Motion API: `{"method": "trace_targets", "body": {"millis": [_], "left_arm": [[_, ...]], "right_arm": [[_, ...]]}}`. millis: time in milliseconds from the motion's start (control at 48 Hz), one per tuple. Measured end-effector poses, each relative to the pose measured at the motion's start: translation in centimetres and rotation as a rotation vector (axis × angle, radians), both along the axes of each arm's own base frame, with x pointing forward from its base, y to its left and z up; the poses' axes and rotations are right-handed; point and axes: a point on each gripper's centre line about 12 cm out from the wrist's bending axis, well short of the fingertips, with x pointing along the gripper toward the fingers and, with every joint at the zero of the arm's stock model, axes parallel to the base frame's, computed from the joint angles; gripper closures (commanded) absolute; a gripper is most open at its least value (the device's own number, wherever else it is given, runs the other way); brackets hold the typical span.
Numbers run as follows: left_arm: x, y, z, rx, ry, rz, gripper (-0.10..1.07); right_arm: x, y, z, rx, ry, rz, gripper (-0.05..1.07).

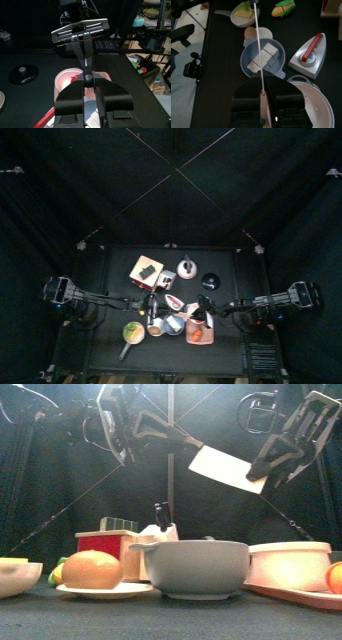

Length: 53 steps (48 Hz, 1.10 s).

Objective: Regrasp cleaver handle

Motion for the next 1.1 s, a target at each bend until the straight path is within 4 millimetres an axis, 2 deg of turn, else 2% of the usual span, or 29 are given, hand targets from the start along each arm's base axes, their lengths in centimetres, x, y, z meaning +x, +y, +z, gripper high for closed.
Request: {"method": "trace_targets", "body": {"millis": [229, 312, 458, 604, 896, 1104], "left_arm": [[0.2, -0.1, -0.3, 0.002, -0.005, -0.003, 0.62], [0.2, -0.1, -0.4, 0.012, -0.004, -0.009, 0.62], [0.3, -0.3, -0.6, 0.027, 0.000, -0.021, 0.62], [0.3, -0.4, -1.0, 0.044, 0.013, -0.033, 0.62], [0.1, -0.7, -1.3, 0.065, 0.017, -0.053, 0.62], [0.1, -1.0, -1.7, 0.082, 0.027, -0.071, 0.62]], "right_arm": [[-0.1, 0.3, -0.2, 0.000, 0.006, 0.012, 0.65], [-0.1, 0.5, -0.2, 0.002, 0.005, 0.021, 0.58], [-0.2, 0.7, -0.2, 0.027, 0.008, 0.012, 0.39], [-0.2, 0.5, 0.1, 0.073, 0.003, -0.022, 0.28], [-0.4, 0.5, 0.0, 0.120, 0.017, -0.059, 0.28], [-1.2, 0.4, 0.5, 0.210, 0.045, -0.191, 0.28]]}}
